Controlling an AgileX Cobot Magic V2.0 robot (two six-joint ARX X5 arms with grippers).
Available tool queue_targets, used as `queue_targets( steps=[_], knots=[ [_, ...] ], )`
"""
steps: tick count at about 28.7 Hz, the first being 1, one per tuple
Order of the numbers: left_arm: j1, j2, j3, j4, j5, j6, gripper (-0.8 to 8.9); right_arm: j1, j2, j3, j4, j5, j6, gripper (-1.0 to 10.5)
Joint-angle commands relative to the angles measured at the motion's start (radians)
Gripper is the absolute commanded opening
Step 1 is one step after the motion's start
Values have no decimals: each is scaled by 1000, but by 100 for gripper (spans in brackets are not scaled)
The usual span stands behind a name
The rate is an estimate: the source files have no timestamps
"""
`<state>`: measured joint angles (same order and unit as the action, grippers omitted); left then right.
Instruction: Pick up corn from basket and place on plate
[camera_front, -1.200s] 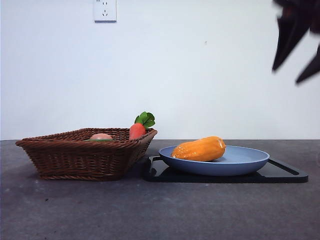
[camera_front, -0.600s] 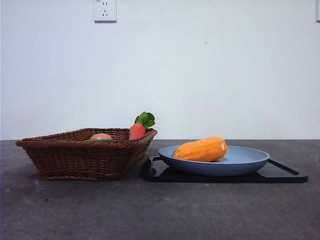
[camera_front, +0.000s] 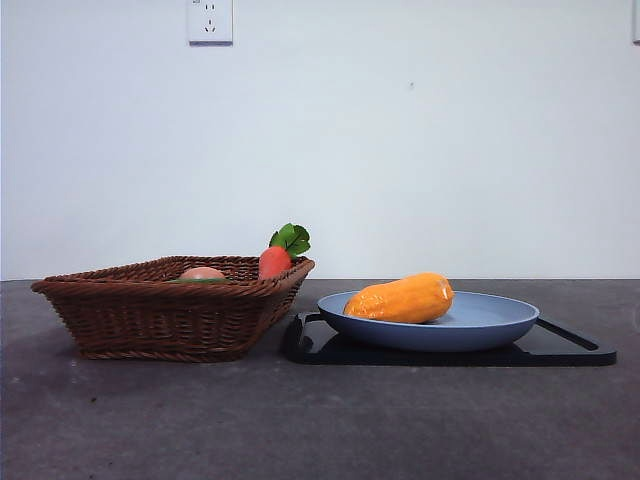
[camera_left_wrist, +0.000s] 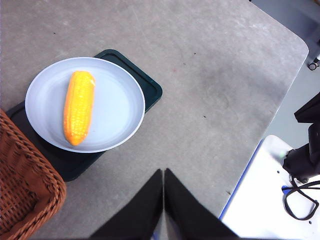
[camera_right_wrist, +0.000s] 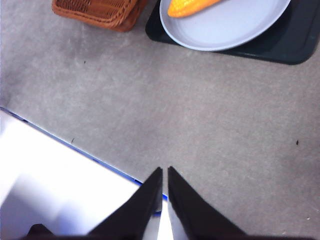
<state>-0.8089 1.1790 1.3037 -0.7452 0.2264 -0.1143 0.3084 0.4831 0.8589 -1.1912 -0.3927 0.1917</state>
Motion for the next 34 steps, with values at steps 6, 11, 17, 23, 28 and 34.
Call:
queue_targets(
  steps=[6, 11, 17, 23, 28, 34],
  knots=[
    [-6, 4, 14, 12, 1, 17, 3, 5, -2, 5, 9, 1, 10, 2],
    [-6, 4, 14, 12, 1, 17, 3, 5, -2, 5, 9, 1, 10, 2],
    [-6, 4, 14, 12, 1, 17, 3, 5, -2, 5, 9, 1, 10, 2],
    [51, -41, 13, 14, 1, 132, 3, 5, -2, 5, 9, 1, 10, 2],
    [209, -182, -70, 159, 1, 163, 3, 5, -2, 5, 9, 1, 10, 2],
    [456, -443, -359, 443, 1, 161, 3, 5, -2, 5, 9, 1, 10, 2]
  ],
)
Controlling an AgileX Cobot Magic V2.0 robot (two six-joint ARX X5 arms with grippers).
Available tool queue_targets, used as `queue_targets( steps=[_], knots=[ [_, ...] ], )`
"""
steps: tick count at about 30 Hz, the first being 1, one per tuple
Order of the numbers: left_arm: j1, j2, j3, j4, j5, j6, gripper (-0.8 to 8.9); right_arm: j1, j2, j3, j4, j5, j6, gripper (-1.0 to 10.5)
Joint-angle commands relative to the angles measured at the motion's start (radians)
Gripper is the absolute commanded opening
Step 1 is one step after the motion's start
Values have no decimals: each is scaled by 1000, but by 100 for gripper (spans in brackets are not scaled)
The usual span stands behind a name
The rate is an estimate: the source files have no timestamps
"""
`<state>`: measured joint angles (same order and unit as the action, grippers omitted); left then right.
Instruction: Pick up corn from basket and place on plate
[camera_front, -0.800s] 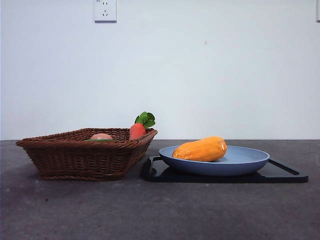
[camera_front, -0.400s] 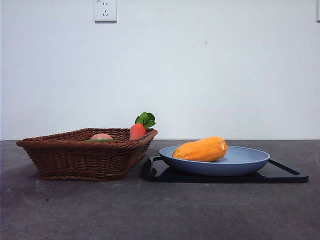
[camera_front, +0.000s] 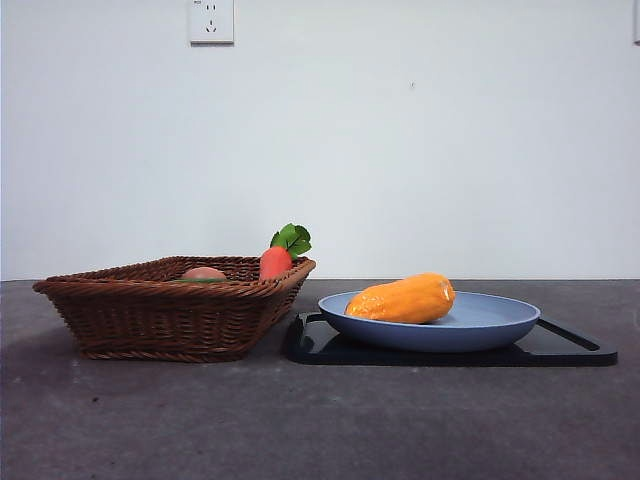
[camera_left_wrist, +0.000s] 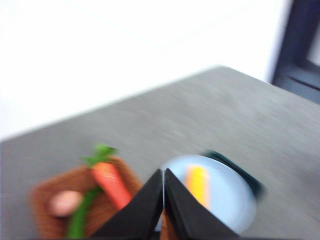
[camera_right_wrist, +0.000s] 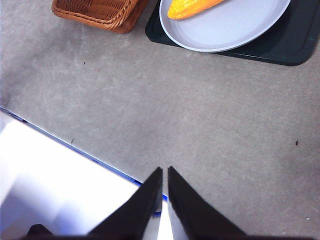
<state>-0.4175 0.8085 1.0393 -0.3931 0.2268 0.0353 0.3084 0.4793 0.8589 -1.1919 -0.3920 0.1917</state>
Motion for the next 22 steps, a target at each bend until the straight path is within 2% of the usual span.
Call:
queue_targets(
  steps=[1, 4, 9, 22],
  knots=[
    [104, -124, -155, 142, 0, 9, 3, 5, 2, 5, 10, 0, 10, 2],
    [201, -276, -320, 257, 0, 9, 3, 5, 2, 5, 10, 0, 10, 2],
    [282, -482, -538, 320, -4, 9, 3, 5, 2, 5, 10, 0, 10, 2],
    [302, -764, -904, 319, -147, -29, 3, 5, 2, 5, 10, 0, 10, 2]
  ],
)
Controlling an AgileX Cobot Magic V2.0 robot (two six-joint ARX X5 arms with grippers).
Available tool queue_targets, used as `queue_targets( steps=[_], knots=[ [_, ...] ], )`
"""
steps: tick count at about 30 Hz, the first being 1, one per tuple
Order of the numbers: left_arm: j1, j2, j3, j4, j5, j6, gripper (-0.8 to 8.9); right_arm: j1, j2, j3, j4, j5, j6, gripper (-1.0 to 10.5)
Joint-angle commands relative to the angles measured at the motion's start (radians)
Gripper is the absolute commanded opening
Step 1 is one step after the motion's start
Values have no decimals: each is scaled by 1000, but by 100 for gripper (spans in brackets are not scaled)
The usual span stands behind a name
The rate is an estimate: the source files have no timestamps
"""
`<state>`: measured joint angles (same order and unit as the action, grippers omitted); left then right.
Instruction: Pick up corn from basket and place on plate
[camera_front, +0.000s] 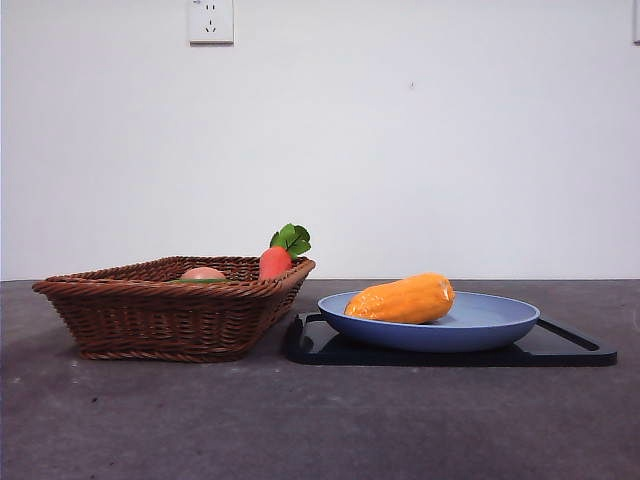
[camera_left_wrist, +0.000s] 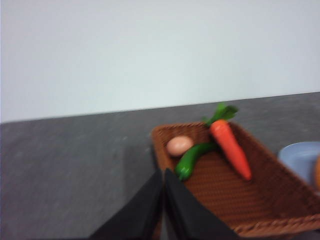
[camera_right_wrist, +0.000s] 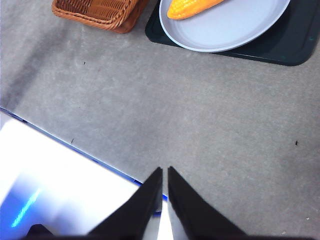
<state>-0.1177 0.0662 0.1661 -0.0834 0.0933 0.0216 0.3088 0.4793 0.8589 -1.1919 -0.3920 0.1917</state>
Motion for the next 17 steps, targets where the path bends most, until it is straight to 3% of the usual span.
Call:
queue_targets(
  steps=[1, 17],
  knots=[
    [2, -39, -50, 8, -21, -15, 3, 4, 2, 5, 10, 0, 10, 2],
    [30, -64, -163, -64, -26, -70, 3, 4, 2, 5, 10, 0, 10, 2]
  ],
)
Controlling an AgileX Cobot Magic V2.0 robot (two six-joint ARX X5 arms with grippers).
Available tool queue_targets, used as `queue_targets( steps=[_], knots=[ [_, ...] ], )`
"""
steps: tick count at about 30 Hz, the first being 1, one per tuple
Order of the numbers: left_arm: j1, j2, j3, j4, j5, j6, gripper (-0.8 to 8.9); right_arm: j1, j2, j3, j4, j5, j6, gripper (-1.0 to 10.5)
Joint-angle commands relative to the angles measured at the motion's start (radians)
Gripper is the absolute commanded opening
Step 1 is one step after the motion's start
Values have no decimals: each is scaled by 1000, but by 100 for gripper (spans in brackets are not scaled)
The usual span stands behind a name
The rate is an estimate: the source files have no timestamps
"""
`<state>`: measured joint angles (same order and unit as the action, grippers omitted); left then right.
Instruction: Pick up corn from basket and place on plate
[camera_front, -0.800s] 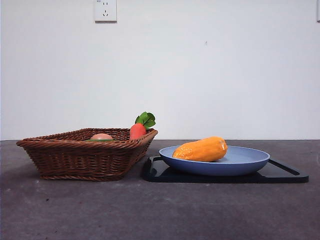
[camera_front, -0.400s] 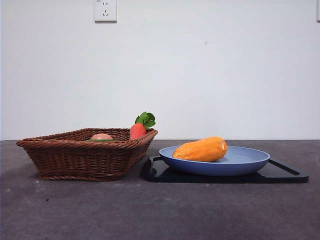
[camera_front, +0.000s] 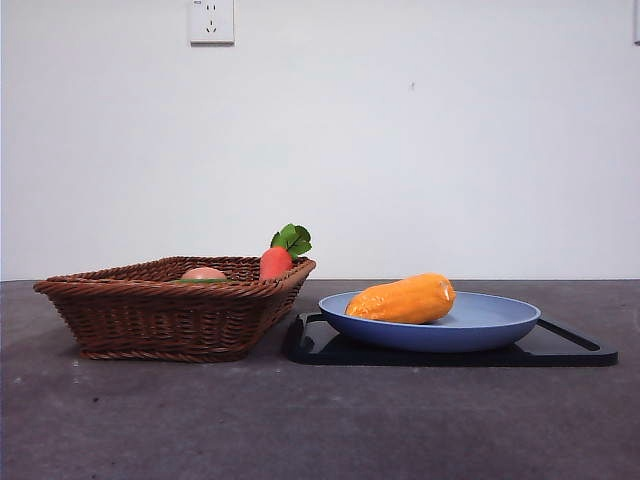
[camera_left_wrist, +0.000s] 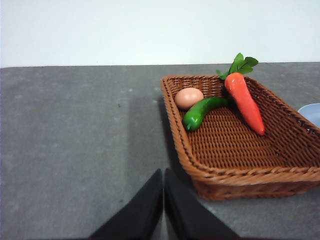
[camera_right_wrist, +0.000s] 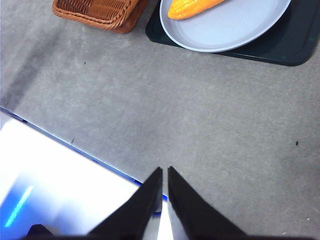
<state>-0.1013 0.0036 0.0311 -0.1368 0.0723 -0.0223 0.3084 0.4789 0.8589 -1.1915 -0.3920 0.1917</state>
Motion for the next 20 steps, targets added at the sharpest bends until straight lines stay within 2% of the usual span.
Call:
queue_targets(
  steps=[1, 4, 7, 20],
  knots=[
    [24, -1, -28, -19, -5, -33, 3, 5, 2, 5, 10, 0, 10, 2],
    [67, -1, -28, -43, -5, -80, 3, 5, 2, 5, 10, 0, 10, 2],
    [105, -1, -28, -43, -5, -164, 3, 5, 2, 5, 10, 0, 10, 2],
    [120, -1, -28, -43, -5, -166, 3, 5, 2, 5, 10, 0, 10, 2]
  ],
)
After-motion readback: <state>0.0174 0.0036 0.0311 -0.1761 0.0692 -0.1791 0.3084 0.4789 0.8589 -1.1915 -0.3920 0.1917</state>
